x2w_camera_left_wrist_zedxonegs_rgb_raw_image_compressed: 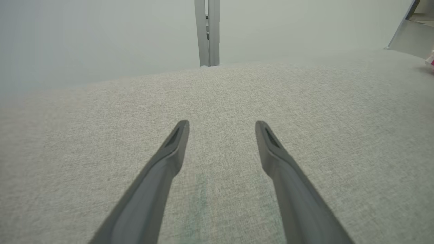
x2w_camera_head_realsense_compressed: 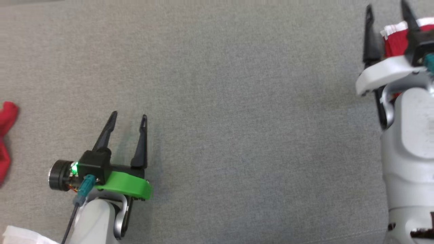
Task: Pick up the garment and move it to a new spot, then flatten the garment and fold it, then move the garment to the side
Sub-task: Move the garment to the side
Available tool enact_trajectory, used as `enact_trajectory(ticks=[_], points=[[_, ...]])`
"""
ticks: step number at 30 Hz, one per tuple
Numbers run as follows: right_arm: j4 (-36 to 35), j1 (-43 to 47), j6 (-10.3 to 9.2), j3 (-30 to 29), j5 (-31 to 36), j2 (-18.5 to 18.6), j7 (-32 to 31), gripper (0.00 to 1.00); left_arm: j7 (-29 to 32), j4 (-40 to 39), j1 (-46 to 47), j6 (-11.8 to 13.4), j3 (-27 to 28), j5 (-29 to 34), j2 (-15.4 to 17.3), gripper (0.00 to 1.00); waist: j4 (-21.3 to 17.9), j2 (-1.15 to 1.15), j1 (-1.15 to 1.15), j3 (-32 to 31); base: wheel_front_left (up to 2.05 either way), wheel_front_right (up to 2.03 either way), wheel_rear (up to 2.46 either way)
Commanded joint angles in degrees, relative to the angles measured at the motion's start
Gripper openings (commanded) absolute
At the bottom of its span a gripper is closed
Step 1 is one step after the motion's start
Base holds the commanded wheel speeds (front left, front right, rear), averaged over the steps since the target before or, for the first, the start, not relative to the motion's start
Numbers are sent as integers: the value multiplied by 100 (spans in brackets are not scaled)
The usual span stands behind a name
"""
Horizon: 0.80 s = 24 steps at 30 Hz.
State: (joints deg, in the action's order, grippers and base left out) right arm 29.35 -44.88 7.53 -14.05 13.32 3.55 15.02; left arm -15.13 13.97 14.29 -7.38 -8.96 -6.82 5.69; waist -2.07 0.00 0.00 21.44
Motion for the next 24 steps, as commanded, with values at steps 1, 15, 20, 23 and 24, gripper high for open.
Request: enact_trajectory(ticks=[1,15,20,23,24], points=[[-21,255,-9,111,-157,-20,19,100,0,46,-103,-13,98,61,-43,100,169,0,0,-377,0,0,0],[-201,2024,-9,1086,-1685,-53,21,100,-1,404,-514,1,854,188,-214,100,442,0,0,-1144,0,0,0],[-349,2494,-9,1120,-1956,-51,20,100,-1,489,-770,-2,990,148,-244,100,478,0,0,-1408,0,0,0],[-385,2719,-9,1142,-2075,-52,21,100,-1,520,-902,-4,1029,132,-257,100,488,0,0,-1549,0,0,0],[-381,2799,-9,1151,-2119,-52,21,100,-1,532,-967,-4,1048,117,-260,100,491,0,0,-1598,0,0,0]])
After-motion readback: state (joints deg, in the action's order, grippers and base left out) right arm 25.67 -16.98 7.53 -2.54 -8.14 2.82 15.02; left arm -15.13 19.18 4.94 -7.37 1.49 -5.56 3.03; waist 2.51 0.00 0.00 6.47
